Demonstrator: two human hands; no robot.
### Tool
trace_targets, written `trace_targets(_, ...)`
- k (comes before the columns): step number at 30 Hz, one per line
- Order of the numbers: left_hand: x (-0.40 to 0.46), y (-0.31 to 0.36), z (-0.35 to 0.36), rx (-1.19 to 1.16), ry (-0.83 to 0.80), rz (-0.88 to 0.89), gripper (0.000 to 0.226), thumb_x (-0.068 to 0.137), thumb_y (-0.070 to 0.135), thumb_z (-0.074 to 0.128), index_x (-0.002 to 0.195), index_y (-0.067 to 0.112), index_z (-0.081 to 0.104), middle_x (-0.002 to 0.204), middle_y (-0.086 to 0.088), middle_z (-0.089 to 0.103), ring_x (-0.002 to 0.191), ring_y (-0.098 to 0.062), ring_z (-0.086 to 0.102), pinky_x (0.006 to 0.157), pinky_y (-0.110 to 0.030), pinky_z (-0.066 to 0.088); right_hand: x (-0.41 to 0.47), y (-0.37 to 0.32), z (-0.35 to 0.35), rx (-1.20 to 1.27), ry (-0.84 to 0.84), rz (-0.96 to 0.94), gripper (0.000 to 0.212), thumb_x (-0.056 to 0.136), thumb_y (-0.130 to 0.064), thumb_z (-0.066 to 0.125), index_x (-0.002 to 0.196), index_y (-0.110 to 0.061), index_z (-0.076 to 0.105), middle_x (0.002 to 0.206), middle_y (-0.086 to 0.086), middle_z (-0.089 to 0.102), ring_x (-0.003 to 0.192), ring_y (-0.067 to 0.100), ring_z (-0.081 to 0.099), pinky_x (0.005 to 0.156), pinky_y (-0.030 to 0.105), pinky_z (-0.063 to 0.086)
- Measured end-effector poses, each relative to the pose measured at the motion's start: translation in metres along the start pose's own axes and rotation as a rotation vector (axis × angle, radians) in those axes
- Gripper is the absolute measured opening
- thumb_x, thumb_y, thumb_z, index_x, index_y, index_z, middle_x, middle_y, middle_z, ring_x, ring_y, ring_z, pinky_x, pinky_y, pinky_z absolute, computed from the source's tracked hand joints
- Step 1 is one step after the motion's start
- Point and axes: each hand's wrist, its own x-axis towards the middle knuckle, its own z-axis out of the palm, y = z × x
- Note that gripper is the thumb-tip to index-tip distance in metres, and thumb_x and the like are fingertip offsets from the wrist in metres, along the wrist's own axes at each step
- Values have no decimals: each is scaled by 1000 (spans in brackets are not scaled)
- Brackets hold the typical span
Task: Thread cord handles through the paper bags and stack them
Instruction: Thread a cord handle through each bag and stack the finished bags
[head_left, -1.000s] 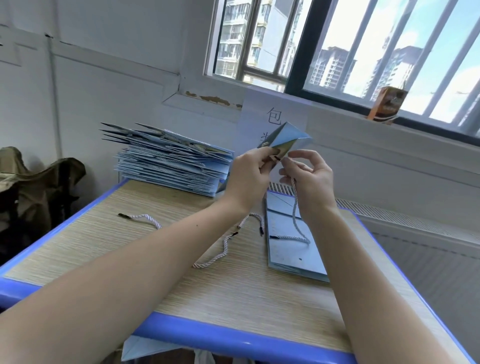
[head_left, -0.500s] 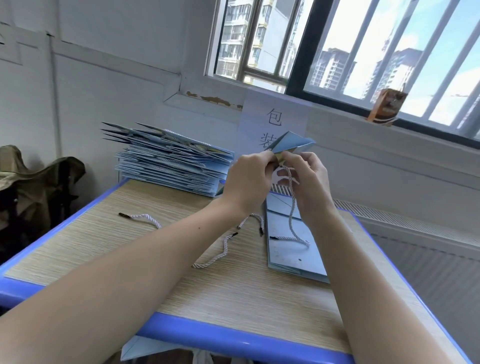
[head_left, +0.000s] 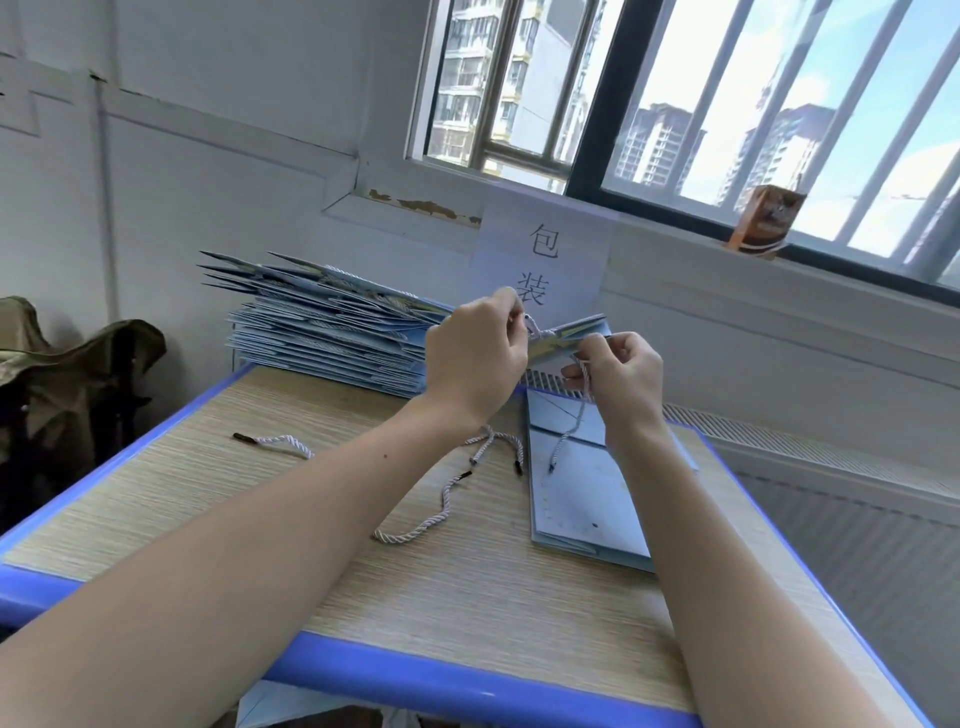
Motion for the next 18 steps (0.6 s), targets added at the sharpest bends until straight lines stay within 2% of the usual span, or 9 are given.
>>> trace_targets(3, -1, -3, 5, 52, -157, 56, 12, 97, 19, 55, 95, 18, 67, 91, 3, 63, 79, -21, 61, 66, -33, 49, 2, 1, -1, -12, 4, 16, 7, 87, -14, 62, 88, -7, 60, 65, 2, 69, 64, 21, 69, 64, 37, 56)
trace_targets(6, -2, -8, 8, 60, -275, 82, 14, 95, 15, 55, 97, 17, 69, 97, -1, 56, 88, -24, 58, 71, -35, 49, 3, 2, -3, -36, -10, 52, 10, 89, -14, 61, 91, -4, 59, 64, 6, 67, 55, 20, 61, 60, 36, 52)
trace_targets(8, -2, -11, 11, 91, -338, 108, 15, 95, 14, 55, 99, 14, 69, 102, -4, 53, 99, -24, 54, 75, -35, 47, 2, 0, -4, -59, -24, 70, 11, 91, -14, 59, 95, -4, 59, 74, 11, 68, 49, 17, 57, 53, 33, 47)
trace_targets(10, -3, -12, 12, 107, -349, 106, 15, 96, 12, 55, 100, 12, 69, 104, -6, 49, 104, -25, 50, 79, -35, 44, 1, -1, -6, -65, -31, 93, 11, 93, -16, 59, 95, -6, 59, 82, 12, 70, 43, 12, 54, 45, 28, 42)
trace_targets(12, -4, -13, 13, 129, -318, 94, 15, 96, 10, 55, 102, 10, 68, 110, -8, 47, 106, -27, 47, 83, -37, 45, 1, -2, -7, -77, -26, 109, 10, 92, -18, 59, 92, -8, 59, 81, 12, 73, 39, 10, 48, 41, 25, 37)
trace_targets(15, -4, -16, 14, 196, -287, 95, 14, 96, 8, 55, 101, 12, 67, 129, -10, 43, 115, -29, 42, 90, -41, 42, 1, -1, -8, -137, -14, 99, 10, 89, -22, 59, 85, -13, 59, 74, 5, 76, 42, 12, 46, 43, 23, 38)
trace_targets(18, -4, -17, 14, 166, -298, 91, 17, 97, 9, 52, 102, 7, 68, 135, -11, 46, 115, -30, 49, 88, -45, 47, 0, -1, -6, -143, -15, 68, 10, 87, -24, 60, 83, -14, 60, 70, 2, 75, 49, 12, 50, 52, 27, 41)
